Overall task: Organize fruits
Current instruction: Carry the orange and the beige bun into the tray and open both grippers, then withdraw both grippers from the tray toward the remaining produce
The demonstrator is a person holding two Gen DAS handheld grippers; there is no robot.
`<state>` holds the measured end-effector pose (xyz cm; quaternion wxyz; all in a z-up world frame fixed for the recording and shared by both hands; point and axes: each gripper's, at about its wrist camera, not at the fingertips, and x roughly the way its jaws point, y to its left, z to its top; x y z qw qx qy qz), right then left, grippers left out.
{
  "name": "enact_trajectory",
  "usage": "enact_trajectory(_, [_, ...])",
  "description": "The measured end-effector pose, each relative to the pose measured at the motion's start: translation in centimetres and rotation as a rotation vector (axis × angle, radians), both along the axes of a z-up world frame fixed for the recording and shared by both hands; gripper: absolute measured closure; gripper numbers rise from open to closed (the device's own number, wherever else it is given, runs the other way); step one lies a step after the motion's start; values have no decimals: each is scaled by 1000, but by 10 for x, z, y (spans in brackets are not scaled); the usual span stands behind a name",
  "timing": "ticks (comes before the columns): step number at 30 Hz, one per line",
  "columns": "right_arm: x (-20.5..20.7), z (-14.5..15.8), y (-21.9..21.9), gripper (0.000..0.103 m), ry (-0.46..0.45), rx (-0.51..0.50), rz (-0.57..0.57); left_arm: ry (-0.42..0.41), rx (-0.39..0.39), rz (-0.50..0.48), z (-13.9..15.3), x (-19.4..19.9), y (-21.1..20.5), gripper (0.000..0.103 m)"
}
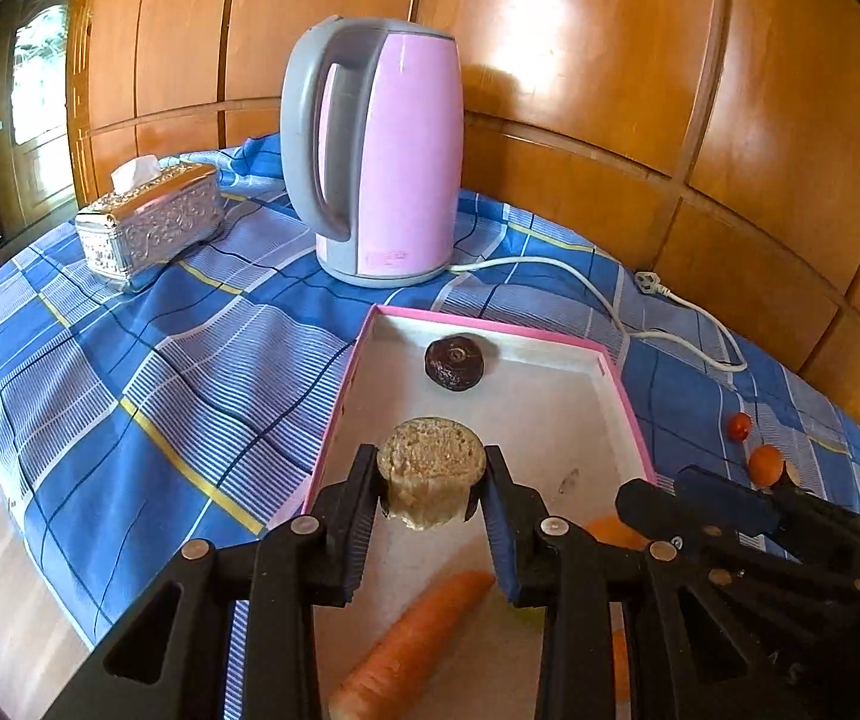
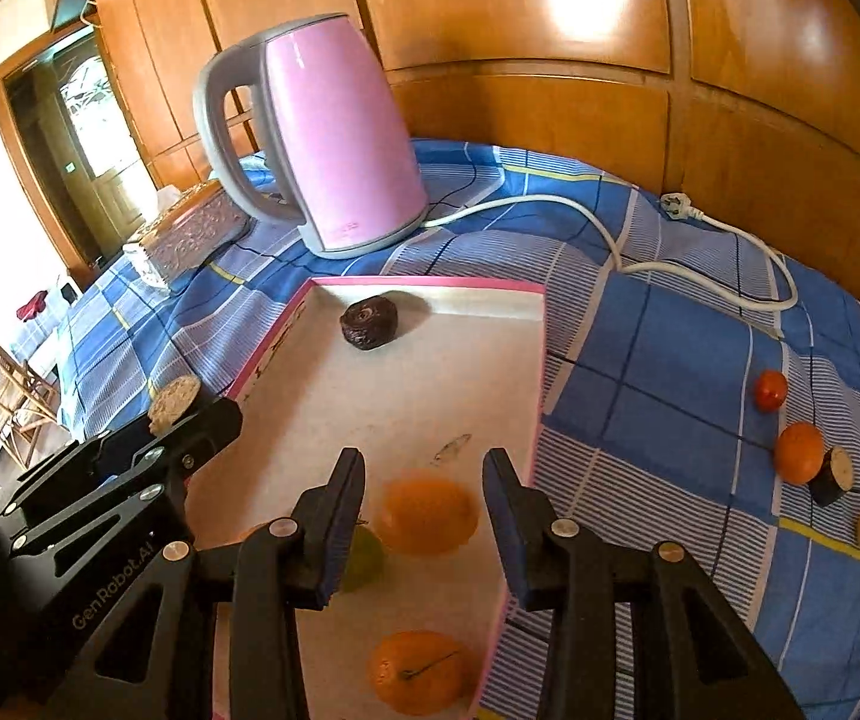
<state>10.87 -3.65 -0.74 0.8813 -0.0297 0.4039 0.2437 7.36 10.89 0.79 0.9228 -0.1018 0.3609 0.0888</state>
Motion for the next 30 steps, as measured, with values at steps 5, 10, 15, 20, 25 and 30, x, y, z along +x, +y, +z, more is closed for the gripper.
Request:
enact_trajectory(5, [-6, 1, 1, 61, -9, 3, 5, -6, -1, -2, 2, -2, -2, 69])
enact_trajectory(10, [-15, 4, -6, 61, -16, 21, -20, 3, 2, -9, 1, -5, -7, 69])
enact_trajectory(15, [-24, 4, -13, 61, -35, 8, -50, 6, -20, -16, 2, -10, -11, 64])
enact_trajectory(20, [-32, 5, -25, 61, -51, -4, -93, -9, -7, -32, 6, -15, -18, 64])
enact_trajectory(25, [-39, 7, -36, 61, -63, 5, -124, -16, 5, -49, 8, -20, -27, 64])
enact_trajectory(30, [-44, 8, -48, 61, -73, 10, -155, -18, 14, -75, 10, -23, -37, 64])
